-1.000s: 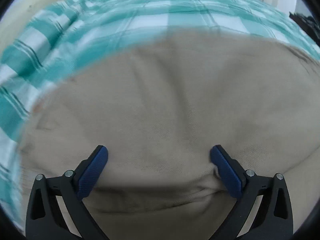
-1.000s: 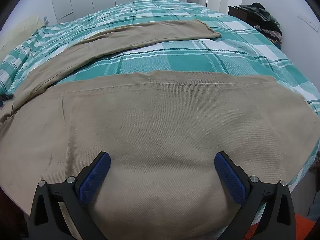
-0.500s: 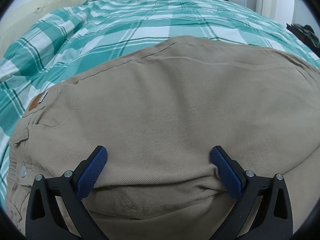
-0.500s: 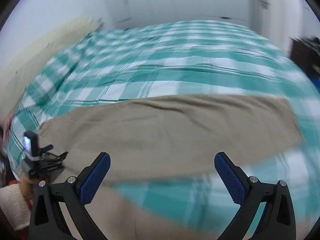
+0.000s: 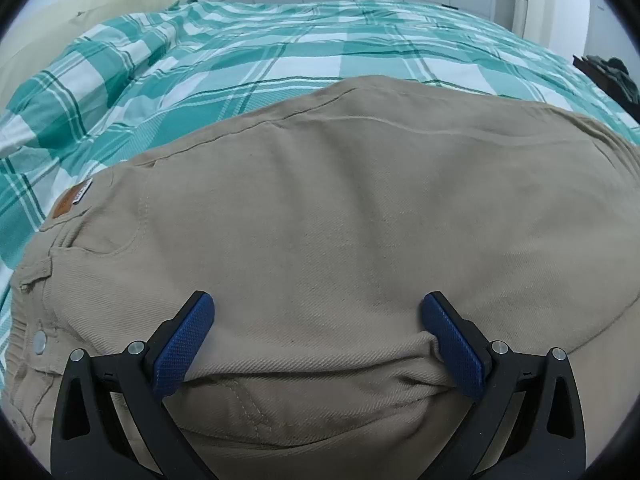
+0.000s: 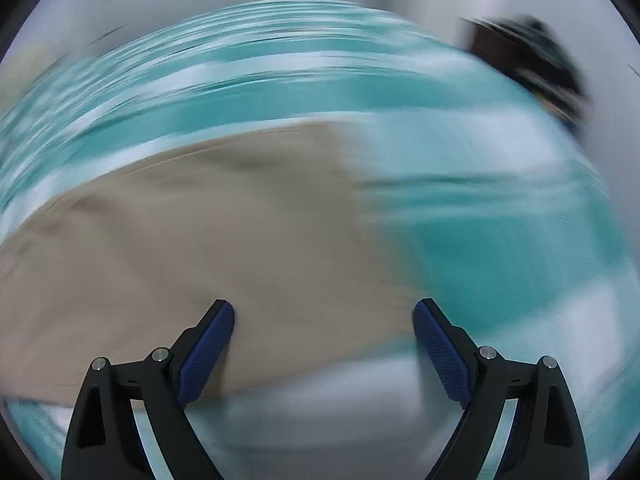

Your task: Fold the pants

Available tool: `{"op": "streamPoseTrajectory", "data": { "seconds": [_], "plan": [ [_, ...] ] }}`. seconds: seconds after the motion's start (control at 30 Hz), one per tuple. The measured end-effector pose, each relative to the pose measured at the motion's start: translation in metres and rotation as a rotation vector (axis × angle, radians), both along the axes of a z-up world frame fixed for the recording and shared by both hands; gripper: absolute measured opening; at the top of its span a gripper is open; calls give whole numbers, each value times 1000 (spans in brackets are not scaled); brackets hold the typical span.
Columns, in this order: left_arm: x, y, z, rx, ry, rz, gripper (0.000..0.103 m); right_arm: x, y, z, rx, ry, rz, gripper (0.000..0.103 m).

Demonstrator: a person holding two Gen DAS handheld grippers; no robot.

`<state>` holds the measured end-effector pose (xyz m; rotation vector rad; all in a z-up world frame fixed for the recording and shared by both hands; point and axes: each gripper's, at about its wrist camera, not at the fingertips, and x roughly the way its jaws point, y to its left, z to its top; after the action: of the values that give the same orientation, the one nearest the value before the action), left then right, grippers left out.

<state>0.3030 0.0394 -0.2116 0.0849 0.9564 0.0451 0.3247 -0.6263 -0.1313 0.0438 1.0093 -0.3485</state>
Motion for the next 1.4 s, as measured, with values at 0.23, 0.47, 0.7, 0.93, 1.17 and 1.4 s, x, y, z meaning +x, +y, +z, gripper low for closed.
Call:
{"op": "streamPoseTrajectory", "data": {
  "seconds": [0.23,0.47,0.7,0.93,1.17,1.4],
  "plan": [
    [1,0,0,5,-2,2,102,-39,-38,5,601,-144,6,86],
    [0,0,0,1,-6,3,102,-14,-56,-18,673,-290,-208,77],
    [1,2,-2,-7,-9,5,102,-1,-2,16,511,-231,-2,6],
    [1,2,-1,0,-5,5,102,-107,156,81,178,-69,803,6],
    [4,1,2,11,8,6,102,-188,79,16,52,125,573,7],
    [6,2,4,-5,20,4,103,-203,83,38,223,110,464,102]
  ]
}}
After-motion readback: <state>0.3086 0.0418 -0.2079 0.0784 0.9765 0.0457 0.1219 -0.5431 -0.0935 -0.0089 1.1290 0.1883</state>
